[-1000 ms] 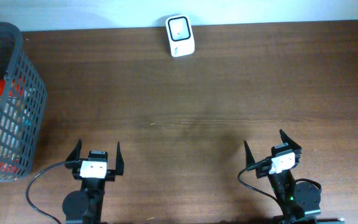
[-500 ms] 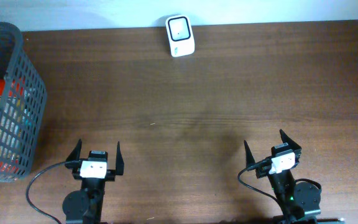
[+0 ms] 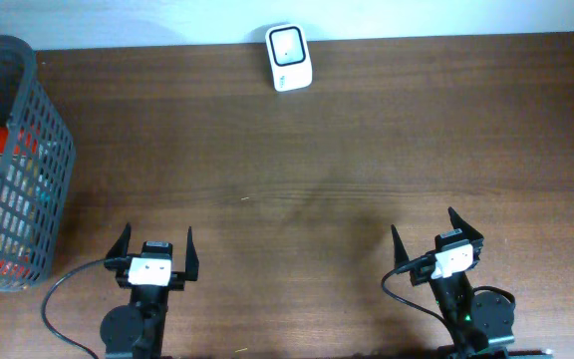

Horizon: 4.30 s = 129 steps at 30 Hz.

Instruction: Scan the item barcode

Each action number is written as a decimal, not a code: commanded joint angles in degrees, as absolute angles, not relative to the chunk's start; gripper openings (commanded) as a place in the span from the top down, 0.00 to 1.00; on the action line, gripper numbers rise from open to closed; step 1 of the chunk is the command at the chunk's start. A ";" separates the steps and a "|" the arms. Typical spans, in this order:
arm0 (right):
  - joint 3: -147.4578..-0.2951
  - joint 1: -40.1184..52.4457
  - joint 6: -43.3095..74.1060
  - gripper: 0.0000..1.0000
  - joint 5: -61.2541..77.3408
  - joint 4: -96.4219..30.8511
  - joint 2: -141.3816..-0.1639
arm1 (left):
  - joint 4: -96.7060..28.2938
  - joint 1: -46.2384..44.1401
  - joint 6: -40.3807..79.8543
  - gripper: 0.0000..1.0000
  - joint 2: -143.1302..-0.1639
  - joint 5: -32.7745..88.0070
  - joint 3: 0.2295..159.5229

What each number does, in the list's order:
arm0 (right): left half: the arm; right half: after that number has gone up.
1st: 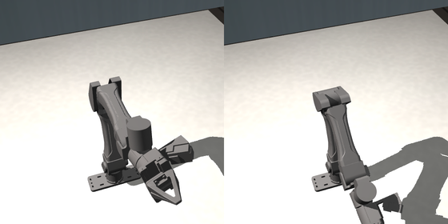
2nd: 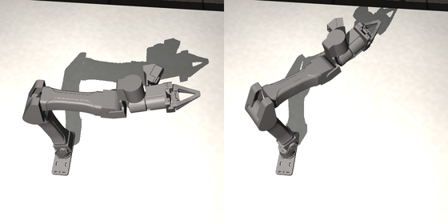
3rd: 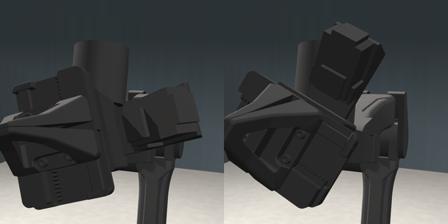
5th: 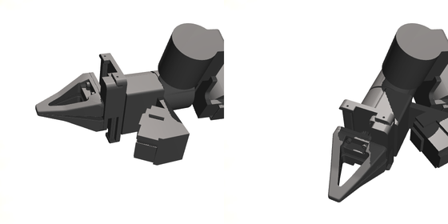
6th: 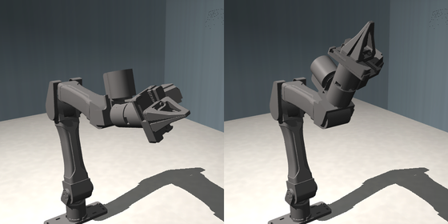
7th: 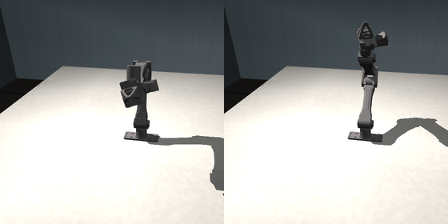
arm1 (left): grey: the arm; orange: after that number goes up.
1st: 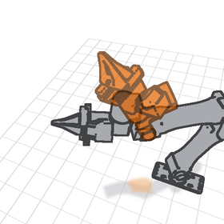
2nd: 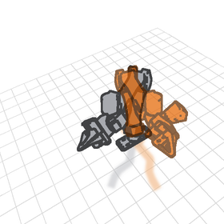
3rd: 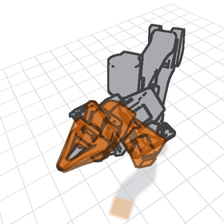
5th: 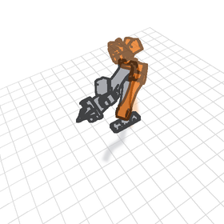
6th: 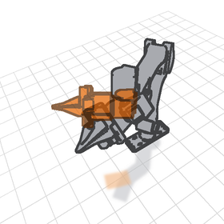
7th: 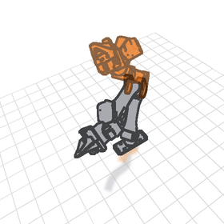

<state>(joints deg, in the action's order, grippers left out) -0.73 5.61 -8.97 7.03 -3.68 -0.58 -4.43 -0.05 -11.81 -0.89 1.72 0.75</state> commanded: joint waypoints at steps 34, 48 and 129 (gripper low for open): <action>-0.32 5.26 -8.54 0.01 7.51 -3.75 -0.21 | -66.06 -0.32 -8.69 0.01 -87.05 11.84 101.19; -0.32 5.26 -8.54 0.01 7.51 -3.77 -0.21 | -60.49 26.57 2.17 0.01 -88.75 -2.44 115.00; -0.32 5.26 -8.54 0.01 7.51 -3.75 -0.21 | -81.65 11.68 -0.62 1.00 -92.79 12.62 152.05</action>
<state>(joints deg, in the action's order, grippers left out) -0.73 5.61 -8.99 7.05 -3.68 -0.62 -80.64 17.21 -1.30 -91.26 12.88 152.31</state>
